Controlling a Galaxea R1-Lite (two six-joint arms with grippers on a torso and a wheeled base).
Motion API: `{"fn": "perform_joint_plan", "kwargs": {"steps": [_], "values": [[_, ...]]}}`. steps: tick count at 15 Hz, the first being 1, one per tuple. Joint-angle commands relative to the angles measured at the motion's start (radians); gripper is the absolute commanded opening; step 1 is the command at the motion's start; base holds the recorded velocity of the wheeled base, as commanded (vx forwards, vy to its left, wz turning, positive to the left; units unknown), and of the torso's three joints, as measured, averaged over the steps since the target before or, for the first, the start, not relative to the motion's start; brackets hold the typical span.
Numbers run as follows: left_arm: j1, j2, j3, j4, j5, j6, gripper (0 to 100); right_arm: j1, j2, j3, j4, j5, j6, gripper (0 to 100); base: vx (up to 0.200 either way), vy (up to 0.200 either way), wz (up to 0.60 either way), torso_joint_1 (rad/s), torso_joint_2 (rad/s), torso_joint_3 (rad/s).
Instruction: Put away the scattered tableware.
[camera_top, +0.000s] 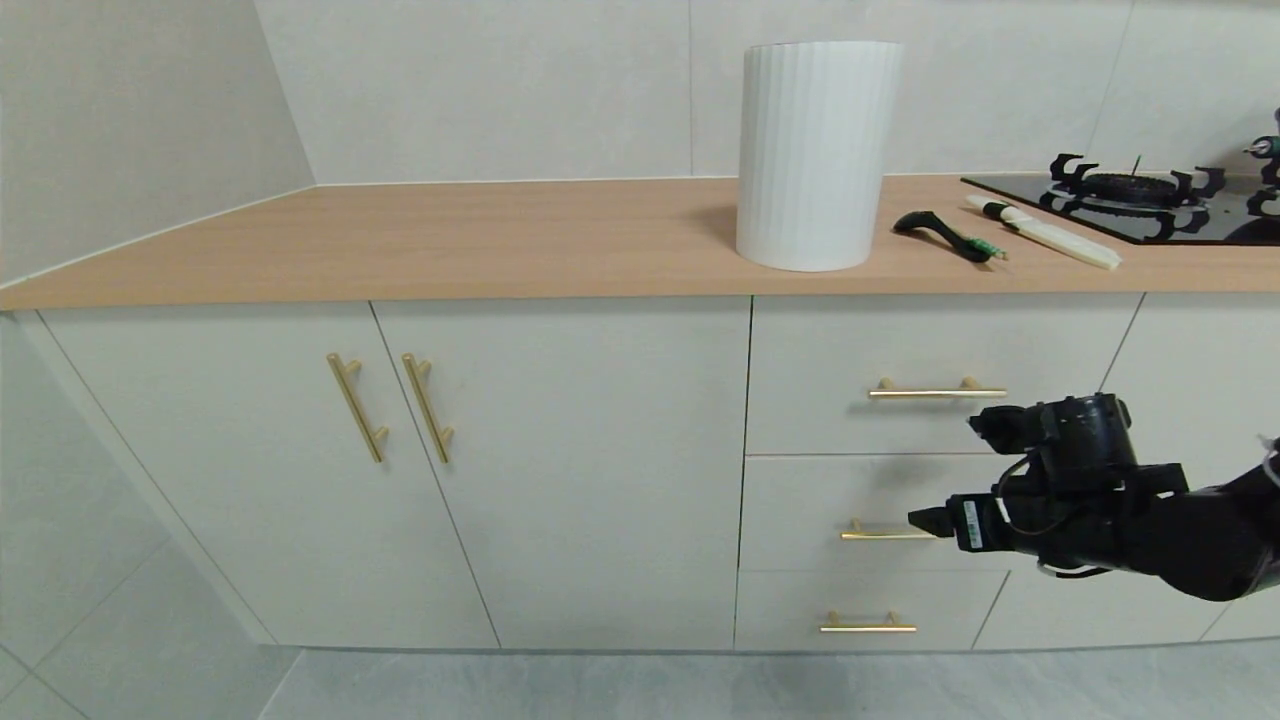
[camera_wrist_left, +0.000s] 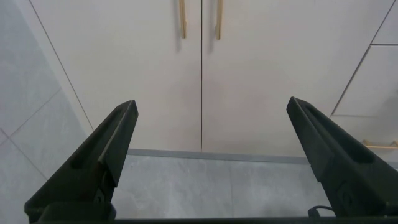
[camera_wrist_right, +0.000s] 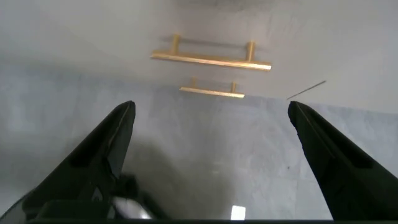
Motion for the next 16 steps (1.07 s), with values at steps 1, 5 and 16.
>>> {"fn": "perform_joint_plan", "kwargs": {"steps": [1, 5, 16], "values": [[0.000, 0.000, 0.000, -0.002, 0.000, -0.001, 100, 0.007, 0.158, 0.026, -0.143, -0.035, 0.002, 100, 0.000, 0.000, 0.00, 0.000, 0.00, 0.000], [0.000, 0.000, 0.000, 0.000, 0.000, -0.001, 100, 0.020, 0.325, 0.038, -0.436, -0.085, -0.001, 100, 0.000, 0.000, 0.00, 0.000, 0.00, 0.000], [0.000, 0.000, 0.000, 0.000, 0.000, -0.001, 100, 0.014, 0.475, -0.091, -0.514, -0.154, 0.024, 100, 0.000, 0.000, 0.00, 0.000, 0.00, 0.000]]}}
